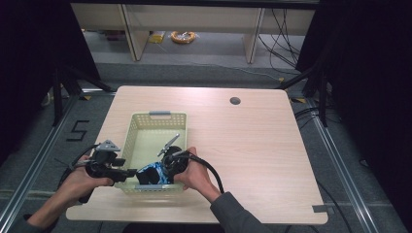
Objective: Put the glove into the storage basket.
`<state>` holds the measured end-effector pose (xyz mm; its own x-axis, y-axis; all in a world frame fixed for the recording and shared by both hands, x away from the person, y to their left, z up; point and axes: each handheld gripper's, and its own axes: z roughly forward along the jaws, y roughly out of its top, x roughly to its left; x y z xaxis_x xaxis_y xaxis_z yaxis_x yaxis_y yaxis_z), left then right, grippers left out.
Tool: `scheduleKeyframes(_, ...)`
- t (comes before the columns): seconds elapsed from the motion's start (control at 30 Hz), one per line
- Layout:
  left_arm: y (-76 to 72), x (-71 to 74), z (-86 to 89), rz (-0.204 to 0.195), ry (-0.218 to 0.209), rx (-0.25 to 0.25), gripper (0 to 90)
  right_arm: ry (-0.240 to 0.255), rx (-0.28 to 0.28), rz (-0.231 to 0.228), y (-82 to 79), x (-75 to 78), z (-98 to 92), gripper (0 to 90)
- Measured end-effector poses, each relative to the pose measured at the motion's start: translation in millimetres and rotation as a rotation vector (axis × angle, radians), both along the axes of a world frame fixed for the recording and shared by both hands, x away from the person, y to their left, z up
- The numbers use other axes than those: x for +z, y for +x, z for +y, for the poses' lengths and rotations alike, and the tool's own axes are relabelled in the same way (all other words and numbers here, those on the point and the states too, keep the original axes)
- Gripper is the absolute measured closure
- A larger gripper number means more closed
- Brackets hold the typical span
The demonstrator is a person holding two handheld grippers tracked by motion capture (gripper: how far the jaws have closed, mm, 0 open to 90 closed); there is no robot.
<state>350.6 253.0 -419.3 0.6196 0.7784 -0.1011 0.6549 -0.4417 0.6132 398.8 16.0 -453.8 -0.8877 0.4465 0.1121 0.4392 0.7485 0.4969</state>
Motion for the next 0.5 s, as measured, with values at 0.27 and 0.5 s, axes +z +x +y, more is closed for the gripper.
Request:
scheduleKeyframes(0.27,-4.3,2.8,-9.2,-0.028,-0.028,0.007,36.2,0.013,-0.007,-0.026,-0.7,8.7,-3.4,62.8)
scheduleKeyframes(0.5,-9.6,7.6,-16.6,-0.041,-0.051,0.002,35.2,0.049,-0.025,-0.078,-2.0,25.6,-9.8,55.5)
